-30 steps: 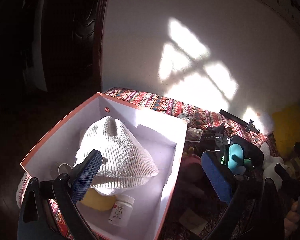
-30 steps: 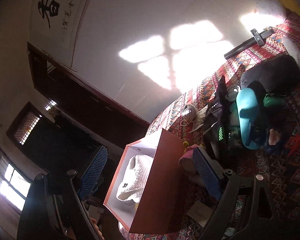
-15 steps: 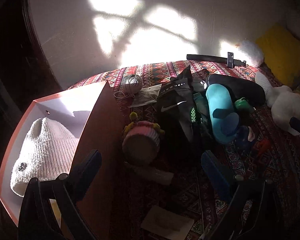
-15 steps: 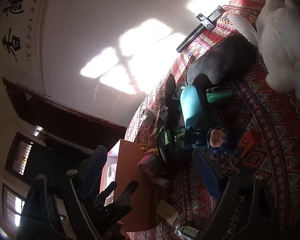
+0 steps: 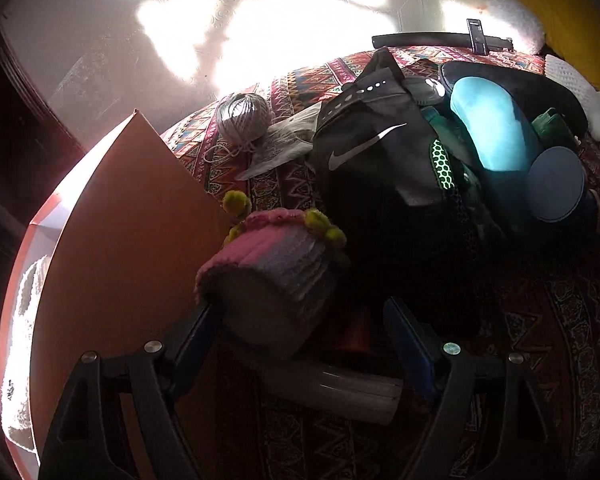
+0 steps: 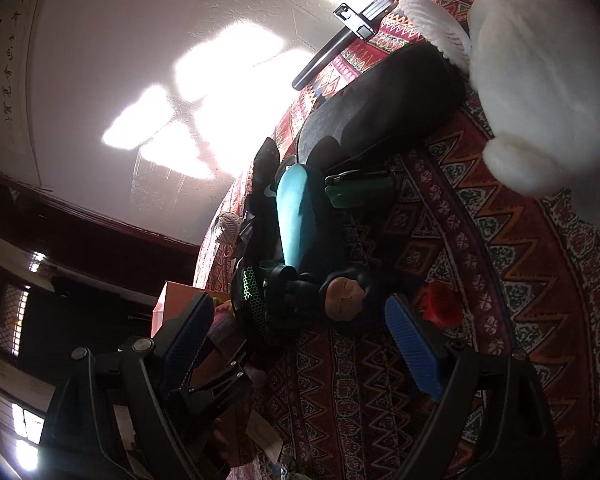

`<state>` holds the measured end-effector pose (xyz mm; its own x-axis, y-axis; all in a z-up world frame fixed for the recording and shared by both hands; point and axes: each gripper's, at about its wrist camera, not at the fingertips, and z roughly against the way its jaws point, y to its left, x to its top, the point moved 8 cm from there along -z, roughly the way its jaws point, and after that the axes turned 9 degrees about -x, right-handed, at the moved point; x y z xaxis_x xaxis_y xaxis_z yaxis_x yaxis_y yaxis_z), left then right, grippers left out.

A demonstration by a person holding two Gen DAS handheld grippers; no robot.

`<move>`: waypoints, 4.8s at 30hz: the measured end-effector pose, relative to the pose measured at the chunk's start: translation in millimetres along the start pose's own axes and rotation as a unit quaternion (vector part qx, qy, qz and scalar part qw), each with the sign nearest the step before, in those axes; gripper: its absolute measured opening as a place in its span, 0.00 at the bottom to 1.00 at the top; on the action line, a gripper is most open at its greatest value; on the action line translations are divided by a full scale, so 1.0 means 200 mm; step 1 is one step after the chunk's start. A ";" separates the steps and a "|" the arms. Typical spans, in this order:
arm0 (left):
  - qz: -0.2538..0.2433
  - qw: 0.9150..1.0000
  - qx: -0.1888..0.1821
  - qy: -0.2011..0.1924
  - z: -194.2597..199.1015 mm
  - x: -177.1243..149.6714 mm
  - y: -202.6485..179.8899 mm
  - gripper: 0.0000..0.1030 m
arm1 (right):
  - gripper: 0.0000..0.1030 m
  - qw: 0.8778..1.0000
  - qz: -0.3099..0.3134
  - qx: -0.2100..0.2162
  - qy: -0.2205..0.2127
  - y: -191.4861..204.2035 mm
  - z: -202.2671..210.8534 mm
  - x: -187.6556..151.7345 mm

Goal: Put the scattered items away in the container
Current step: 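Move both grippers back toward the pink knit basket and blue-haired figurine, then grasp the pink knit flower basket with the left gripper while the right grasps the blue-haired figurine, then carry the basket and figurine over the pink box and open both grippers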

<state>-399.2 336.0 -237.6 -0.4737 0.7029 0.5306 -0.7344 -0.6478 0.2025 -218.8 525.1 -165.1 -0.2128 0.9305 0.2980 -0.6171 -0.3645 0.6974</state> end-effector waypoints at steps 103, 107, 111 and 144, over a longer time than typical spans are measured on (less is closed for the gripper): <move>-0.311 0.902 0.111 0.278 -0.23 -0.07 -0.03 0.71 | 0.51 0.980 0.197 -0.007 0.021 0.22 -0.04 -0.09; -0.260 0.917 0.081 0.291 -0.24 0.00 -0.02 0.56 | 0.51 0.982 0.188 -0.006 0.016 0.21 -0.02 -0.07; -0.264 0.921 0.069 0.279 -0.18 -0.01 -0.09 0.55 | 0.51 0.983 0.184 -0.006 0.010 0.21 -0.01 -0.04; 0.195 0.977 0.049 -0.078 0.85 -0.69 1.25 0.58 | 0.51 0.893 0.434 0.113 0.039 1.64 0.01 -1.30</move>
<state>-434.9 26.3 -120.1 -0.6224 0.3496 0.7003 -0.4603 -0.8871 0.0338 -364.0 163.4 -12.6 -0.5945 0.2903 0.7499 -0.0263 -0.9391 0.3427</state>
